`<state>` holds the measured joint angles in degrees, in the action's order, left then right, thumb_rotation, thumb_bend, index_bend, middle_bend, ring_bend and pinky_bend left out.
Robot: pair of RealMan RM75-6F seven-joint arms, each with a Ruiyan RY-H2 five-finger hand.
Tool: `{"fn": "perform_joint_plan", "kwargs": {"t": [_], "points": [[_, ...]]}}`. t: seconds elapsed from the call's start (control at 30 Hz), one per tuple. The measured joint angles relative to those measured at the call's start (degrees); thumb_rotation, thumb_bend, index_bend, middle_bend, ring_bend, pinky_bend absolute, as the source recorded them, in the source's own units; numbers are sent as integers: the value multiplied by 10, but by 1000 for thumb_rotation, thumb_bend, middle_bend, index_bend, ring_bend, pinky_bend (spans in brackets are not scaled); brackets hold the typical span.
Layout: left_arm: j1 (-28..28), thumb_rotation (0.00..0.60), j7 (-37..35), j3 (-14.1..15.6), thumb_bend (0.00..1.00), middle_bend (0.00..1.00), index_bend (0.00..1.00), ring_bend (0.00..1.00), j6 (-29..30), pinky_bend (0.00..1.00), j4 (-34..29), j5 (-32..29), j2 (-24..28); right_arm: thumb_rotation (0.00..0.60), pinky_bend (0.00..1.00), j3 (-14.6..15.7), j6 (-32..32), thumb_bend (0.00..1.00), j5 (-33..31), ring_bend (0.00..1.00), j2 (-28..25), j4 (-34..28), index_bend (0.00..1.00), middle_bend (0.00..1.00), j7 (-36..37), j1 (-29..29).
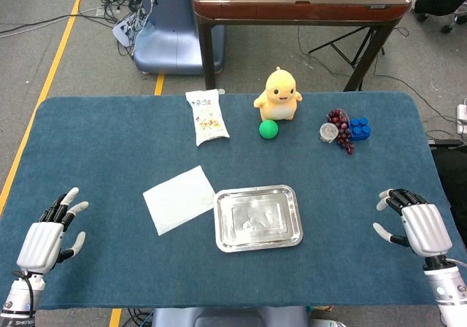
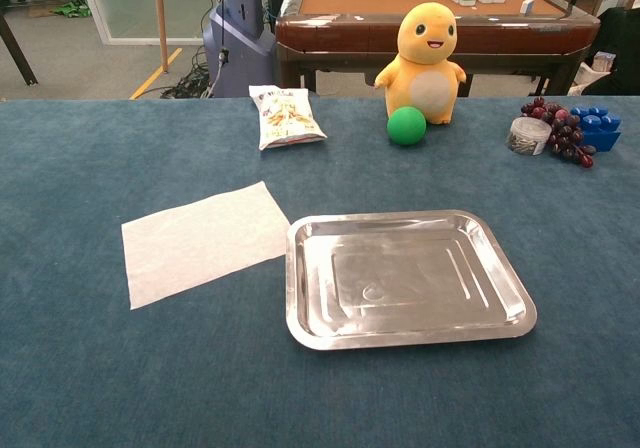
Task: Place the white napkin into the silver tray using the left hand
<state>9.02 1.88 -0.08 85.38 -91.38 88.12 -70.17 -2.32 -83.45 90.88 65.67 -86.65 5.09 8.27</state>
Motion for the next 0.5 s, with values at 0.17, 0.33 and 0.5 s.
{"fn": "perform_joint_plan", "kwargs": {"t": [0.17, 0.33, 0.5], "points": [[-3, 600, -1, 0, 401, 47, 222, 0, 5, 170, -2, 8, 1, 600, 376, 2, 0, 212, 0, 273, 1, -1, 488, 355, -5, -1], [0, 600, -7, 2, 401, 47, 222, 0, -3, 170, -1, 16, 1, 600, 376, 1, -6, 212, 0, 273, 1, -3, 488, 355, -5, -4], [5, 600, -12, 5, 401, 47, 221, 0, -11, 170, -2, 26, 1, 600, 376, 0, -6, 212, -5, 273, 0, -1, 489, 354, 0, -5]]}}
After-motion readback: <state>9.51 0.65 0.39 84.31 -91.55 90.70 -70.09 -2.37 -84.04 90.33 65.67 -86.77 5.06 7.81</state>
